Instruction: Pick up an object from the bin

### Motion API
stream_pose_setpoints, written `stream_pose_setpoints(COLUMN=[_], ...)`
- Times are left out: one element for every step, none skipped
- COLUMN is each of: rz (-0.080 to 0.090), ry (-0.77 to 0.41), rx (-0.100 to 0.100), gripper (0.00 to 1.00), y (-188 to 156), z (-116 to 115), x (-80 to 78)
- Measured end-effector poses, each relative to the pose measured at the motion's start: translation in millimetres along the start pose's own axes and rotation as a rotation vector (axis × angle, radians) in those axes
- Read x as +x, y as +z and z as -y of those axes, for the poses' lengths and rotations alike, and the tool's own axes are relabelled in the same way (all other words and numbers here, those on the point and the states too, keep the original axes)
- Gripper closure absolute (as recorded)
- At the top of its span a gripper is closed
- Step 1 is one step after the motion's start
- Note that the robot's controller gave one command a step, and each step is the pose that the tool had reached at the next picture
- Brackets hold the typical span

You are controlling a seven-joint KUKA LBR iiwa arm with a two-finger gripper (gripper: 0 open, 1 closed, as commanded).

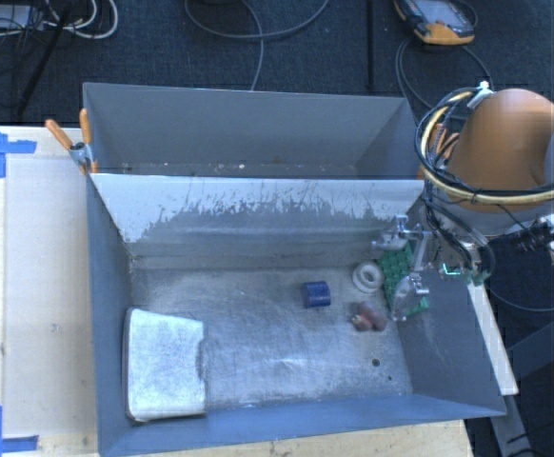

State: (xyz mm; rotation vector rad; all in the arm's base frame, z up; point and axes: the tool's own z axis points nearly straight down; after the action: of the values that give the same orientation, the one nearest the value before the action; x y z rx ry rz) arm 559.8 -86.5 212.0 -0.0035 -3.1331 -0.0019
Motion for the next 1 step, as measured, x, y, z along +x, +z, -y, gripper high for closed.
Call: stream_pose_setpoints(rz=[0.001], ry=[0.132], rx=[-0.001], gripper=[0.0], y=[114.2], z=[12.3], x=[-17.9])
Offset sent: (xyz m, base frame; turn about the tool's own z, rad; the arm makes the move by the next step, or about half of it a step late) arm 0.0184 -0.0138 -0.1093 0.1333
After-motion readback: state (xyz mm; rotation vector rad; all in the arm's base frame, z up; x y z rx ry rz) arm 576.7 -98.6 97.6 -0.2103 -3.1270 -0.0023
